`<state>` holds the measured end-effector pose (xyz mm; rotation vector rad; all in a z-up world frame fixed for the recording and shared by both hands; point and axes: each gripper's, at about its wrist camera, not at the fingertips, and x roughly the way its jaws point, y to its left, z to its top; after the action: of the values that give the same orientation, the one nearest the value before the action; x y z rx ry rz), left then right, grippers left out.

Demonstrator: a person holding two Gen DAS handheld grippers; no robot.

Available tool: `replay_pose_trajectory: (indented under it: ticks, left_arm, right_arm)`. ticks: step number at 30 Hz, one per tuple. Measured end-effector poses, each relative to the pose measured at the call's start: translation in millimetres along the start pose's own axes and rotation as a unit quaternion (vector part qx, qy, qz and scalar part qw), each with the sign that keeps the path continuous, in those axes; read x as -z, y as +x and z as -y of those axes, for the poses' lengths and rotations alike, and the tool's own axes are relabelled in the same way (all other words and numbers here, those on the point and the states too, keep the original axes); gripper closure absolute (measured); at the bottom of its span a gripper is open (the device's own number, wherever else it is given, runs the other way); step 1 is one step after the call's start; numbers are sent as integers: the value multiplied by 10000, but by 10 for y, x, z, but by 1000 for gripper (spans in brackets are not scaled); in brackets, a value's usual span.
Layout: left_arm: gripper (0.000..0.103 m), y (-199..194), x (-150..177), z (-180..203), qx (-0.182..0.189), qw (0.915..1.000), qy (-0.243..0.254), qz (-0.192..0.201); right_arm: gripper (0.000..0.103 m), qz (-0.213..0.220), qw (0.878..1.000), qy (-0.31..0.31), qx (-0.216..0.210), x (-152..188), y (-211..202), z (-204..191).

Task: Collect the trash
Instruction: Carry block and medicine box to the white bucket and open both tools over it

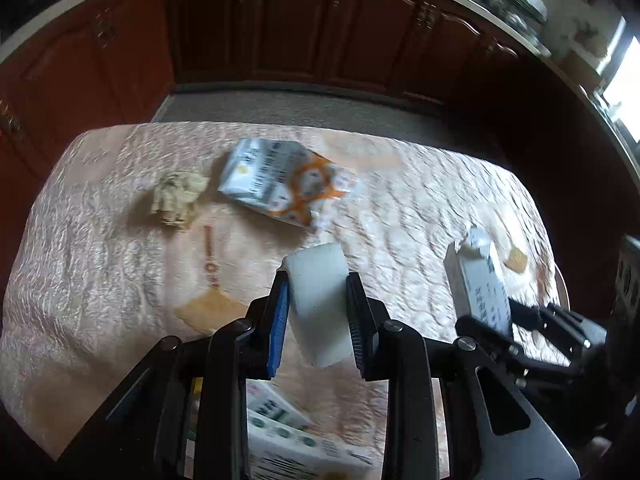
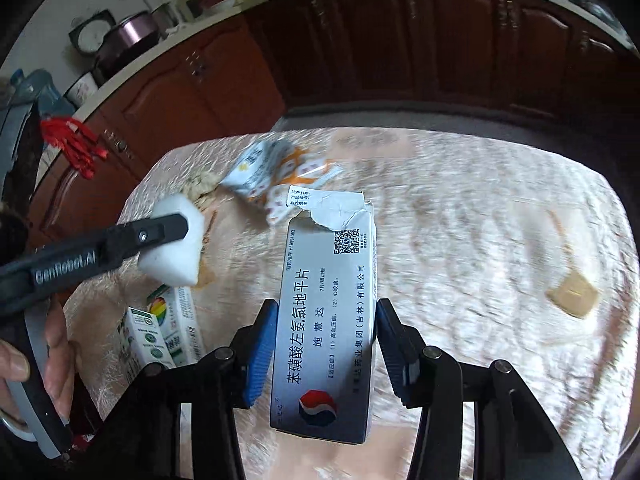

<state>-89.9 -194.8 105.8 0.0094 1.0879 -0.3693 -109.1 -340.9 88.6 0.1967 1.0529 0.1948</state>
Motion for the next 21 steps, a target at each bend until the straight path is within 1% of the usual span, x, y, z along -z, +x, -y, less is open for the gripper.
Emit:
replay_pose_trajectory:
  ticks: [5,11,14,16,21]
  left_arm:
    - [78,-48,53,357,112,9994,324,6]
    - [78,-121,128,827,306,9970,704,44]
    - [78,-120,181,1124,460,9946,932,35]
    - [78,-109,214,1280,553,9929,1049,26]
    - [78,-62,279,1818,847,9864,1409,-26]
  right_arm:
    - [56,155,9996,168,163,119,-231,264]
    - [55,400,9973,376,481,284,-597,621]
    - [55,469,9955,568,593,351,-735,828]
    - [55,507,9935,682,761,406,-828,999]
    - [55,638,9868,1045,1056,615,-1128,1458]
